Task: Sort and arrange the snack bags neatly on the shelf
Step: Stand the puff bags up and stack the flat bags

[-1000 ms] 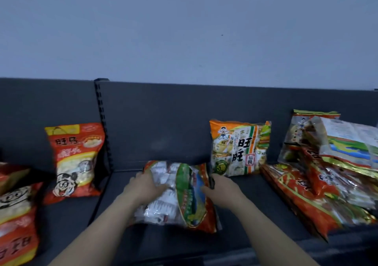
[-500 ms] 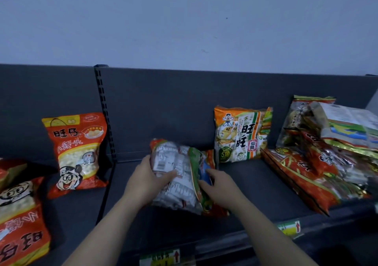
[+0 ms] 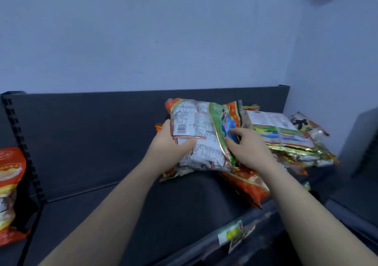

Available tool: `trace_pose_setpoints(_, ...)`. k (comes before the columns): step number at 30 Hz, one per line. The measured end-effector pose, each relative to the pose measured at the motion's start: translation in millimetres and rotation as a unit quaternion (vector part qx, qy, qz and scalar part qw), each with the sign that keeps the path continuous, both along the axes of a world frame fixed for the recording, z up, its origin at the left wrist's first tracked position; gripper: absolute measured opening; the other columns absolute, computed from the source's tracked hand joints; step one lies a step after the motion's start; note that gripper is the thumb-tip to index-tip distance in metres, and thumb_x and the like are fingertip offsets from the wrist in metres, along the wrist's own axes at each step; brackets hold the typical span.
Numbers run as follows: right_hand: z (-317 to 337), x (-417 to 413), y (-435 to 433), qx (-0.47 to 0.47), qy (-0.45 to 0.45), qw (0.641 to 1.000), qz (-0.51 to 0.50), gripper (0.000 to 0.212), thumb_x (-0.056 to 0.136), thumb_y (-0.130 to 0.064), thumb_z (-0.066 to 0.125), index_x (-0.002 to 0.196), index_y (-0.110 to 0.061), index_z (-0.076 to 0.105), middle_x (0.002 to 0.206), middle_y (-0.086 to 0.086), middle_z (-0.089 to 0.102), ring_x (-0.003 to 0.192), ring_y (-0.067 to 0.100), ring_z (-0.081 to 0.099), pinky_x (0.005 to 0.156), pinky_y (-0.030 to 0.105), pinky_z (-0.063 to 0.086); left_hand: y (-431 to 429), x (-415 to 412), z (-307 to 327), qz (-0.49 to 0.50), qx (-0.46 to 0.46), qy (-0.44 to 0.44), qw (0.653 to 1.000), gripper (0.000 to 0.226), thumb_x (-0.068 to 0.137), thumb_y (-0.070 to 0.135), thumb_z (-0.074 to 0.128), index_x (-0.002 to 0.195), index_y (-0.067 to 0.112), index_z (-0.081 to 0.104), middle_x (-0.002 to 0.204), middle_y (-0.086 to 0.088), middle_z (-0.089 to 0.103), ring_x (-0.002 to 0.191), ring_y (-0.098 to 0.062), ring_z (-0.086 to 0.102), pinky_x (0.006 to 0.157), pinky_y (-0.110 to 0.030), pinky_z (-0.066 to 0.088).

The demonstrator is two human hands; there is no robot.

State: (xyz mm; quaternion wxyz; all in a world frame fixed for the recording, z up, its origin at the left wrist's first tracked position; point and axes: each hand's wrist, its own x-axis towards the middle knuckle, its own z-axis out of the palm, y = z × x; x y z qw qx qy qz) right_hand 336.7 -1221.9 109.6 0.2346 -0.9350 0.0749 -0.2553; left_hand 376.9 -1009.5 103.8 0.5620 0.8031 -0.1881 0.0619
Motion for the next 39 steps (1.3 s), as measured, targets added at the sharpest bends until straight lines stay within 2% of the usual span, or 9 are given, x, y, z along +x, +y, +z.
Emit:
trace_pose_setpoints(6, 32, -7, -114, -0.010, -0.030, 0.996, -0.085, 0.038, 0.096, -0.030, 0.054, 0.108, 0.005, 0.064, 0.099, 0.020, 0.066, 0.086, 0.034, 0.061, 0.076, 0.039, 0.050, -123, 16, 34, -0.070, -0.021, -0.048, 0.996, 0.062, 0.081, 0.034, 0.077, 0.132, 0.023, 0.043, 0.115, 0.014, 0.057, 0.107, -0.010, 0.058, 0.092, -0.031, 0.047)
trace_pose_setpoints(11, 36, 10, -217, 0.000, -0.031, 0.993, -0.110, 0.043, 0.097, -0.037, 0.048, 0.066, -0.007, 0.046, 0.059, 0.009, 0.043, 0.060, 0.029, 0.046, 0.055, 0.034, 0.029, -233, 49, 46, -0.079, 0.011, -0.070, 0.994, 0.049, 0.080, 0.036, 0.076, 0.118, 0.019, 0.052, 0.111, 0.008, 0.063, 0.100, -0.012, 0.062, 0.083, -0.030, 0.050)
trace_pose_setpoints(19, 44, 69, -339, -0.019, 0.007, 0.996, -0.090, 0.051, 0.098, -0.050, 0.040, 0.062, -0.013, 0.037, 0.059, 0.004, 0.041, 0.061, 0.026, 0.044, 0.050, 0.032, 0.024, -370, 111, 57, -0.041, 0.063, -0.059, 0.995, 0.031, 0.086, 0.038, 0.067, 0.107, 0.018, 0.056, 0.103, 0.002, 0.065, 0.091, -0.017, 0.062, 0.071, -0.033, 0.048)
trace_pose_setpoints(23, 34, 105, -381, -0.038, 0.059, 0.993, -0.095, 0.049, 0.097, -0.057, 0.034, 0.069, -0.017, 0.043, 0.070, 0.003, 0.051, 0.074, 0.028, 0.053, 0.068, 0.036, 0.042, -412, 135, 51, -0.033, 0.124, -0.065, 0.990, 0.030, 0.090, 0.042, 0.060, 0.108, 0.018, 0.058, 0.110, 0.000, 0.065, 0.099, -0.020, 0.062, 0.084, -0.036, 0.052)
trace_pose_setpoints(28, 3, 137, -411, -0.056, 0.150, 0.982, -0.102, 0.066, 0.096, -0.062, 0.023, 0.099, -0.011, 0.065, 0.109, 0.015, 0.066, 0.100, 0.033, 0.060, 0.085, 0.039, 0.047, -438, 159, 29, -0.019, 0.241, -0.028, 0.970, 0.065, 0.086, 0.064, 0.050, 0.131, 0.018, 0.058, 0.132, -0.007, 0.060, 0.116, -0.026, 0.057, 0.098, -0.037, 0.047)
trace_pose_setpoints(31, 1, 139, -420, -0.054, 0.146, 0.982, -0.107, 0.066, 0.094, -0.065, 0.024, 0.094, -0.012, 0.064, 0.108, 0.016, 0.066, 0.103, 0.034, 0.060, 0.084, 0.038, 0.048, -442, 164, 31, -0.003, 0.266, -0.038, 0.963, 0.066, 0.086, 0.064, 0.051, 0.131, 0.016, 0.057, 0.131, -0.006, 0.060, 0.114, -0.027, 0.057, 0.089, -0.031, 0.046)
trace_pose_setpoints(33, 4, 137, -422, -0.058, 0.140, 0.981, -0.117, 0.066, 0.092, -0.065, 0.027, 0.115, -0.014, 0.064, 0.123, 0.016, 0.061, 0.115, 0.034, 0.054, 0.096, 0.043, 0.046, -441, 164, 34, 0.008, 0.279, -0.044, 0.959, 0.067, 0.083, 0.066, 0.052, 0.126, 0.014, 0.059, 0.123, -0.006, 0.063, 0.107, -0.026, 0.059, 0.079, -0.032, 0.046)
trace_pose_setpoints(36, 17, 131, -414, -0.075, 0.104, 0.987, -0.097, 0.056, 0.094, -0.055, 0.036, 0.127, -0.016, 0.058, 0.130, 0.014, 0.056, 0.121, 0.033, 0.049, 0.100, 0.041, 0.041, -431, 158, 38, 0.026, 0.272, -0.074, 0.959, 0.054, 0.082, 0.064, 0.053, 0.090, 0.011, 0.063, 0.086, -0.004, 0.064, 0.083, -0.026, 0.062, 0.064, -0.034, 0.042)
trace_pose_setpoints(39, 30, 126, -393, -0.099, 0.072, 0.991, -0.049, 0.048, 0.093, -0.049, 0.042, 0.122, -0.014, 0.059, 0.125, 0.010, 0.061, 0.115, 0.030, 0.054, 0.096, 0.041, 0.045, -409, 142, 40, 0.049, 0.270, -0.114, 0.955, 0.048, 0.087, 0.058, 0.053, 0.099, 0.014, 0.067, 0.095, 0.000, 0.068, 0.090, -0.022, 0.063, 0.075, -0.038, 0.050)
